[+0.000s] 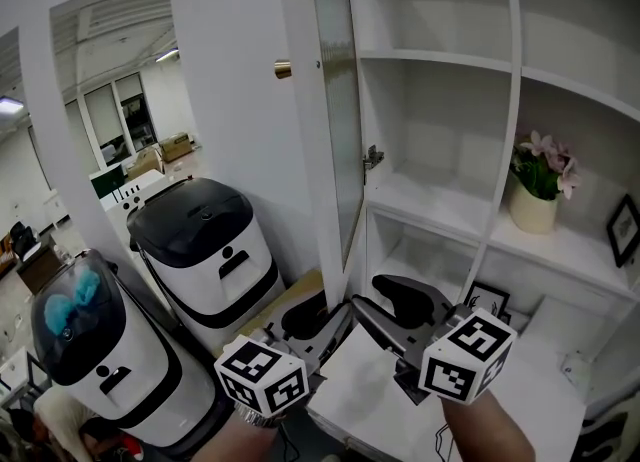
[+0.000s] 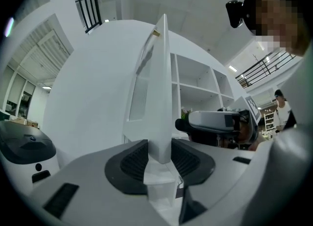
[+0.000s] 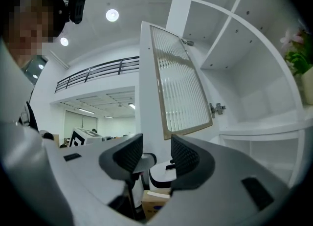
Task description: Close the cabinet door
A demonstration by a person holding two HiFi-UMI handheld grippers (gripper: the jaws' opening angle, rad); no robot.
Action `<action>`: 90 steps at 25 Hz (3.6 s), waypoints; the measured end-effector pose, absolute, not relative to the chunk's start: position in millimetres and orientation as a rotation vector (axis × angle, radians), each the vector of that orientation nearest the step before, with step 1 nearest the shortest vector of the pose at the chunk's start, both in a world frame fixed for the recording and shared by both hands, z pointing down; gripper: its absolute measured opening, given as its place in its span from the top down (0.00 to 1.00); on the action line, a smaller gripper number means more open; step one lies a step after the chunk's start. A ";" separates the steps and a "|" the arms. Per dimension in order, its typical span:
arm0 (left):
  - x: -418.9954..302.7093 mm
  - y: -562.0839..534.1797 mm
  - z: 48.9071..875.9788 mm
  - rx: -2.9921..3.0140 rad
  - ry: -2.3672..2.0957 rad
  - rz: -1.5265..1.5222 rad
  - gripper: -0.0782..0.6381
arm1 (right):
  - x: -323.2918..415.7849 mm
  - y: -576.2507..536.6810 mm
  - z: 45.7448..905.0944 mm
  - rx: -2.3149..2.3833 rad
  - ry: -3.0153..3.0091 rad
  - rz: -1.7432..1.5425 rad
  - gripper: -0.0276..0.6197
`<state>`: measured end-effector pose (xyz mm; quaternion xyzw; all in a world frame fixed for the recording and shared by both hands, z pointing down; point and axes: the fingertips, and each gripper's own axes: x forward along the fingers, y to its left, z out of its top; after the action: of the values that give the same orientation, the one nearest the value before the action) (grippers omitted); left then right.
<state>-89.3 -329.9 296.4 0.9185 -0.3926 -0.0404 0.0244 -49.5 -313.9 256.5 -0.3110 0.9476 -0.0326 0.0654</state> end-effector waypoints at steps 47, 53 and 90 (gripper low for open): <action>-21.1 -321.9 319.2 2.872 -0.750 -0.154 0.88 | 61.6 -339.9 266.0 -1.494 2.670 -0.005 0.86; -7.6 -327.3 322.1 2.881 -0.643 -0.151 0.88 | 77.4 -348.8 264.5 -1.572 2.620 0.004 0.86; 10.3 -373.2 330.2 2.894 -0.459 -0.109 0.88 | 176.4 -416.1 269.5 -2.078 2.260 -0.012 0.71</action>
<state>10.3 -373.2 330.2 0.9816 -0.1558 -0.0369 0.1044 176.4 -416.1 269.5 -0.6764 0.7357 -0.0039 0.0356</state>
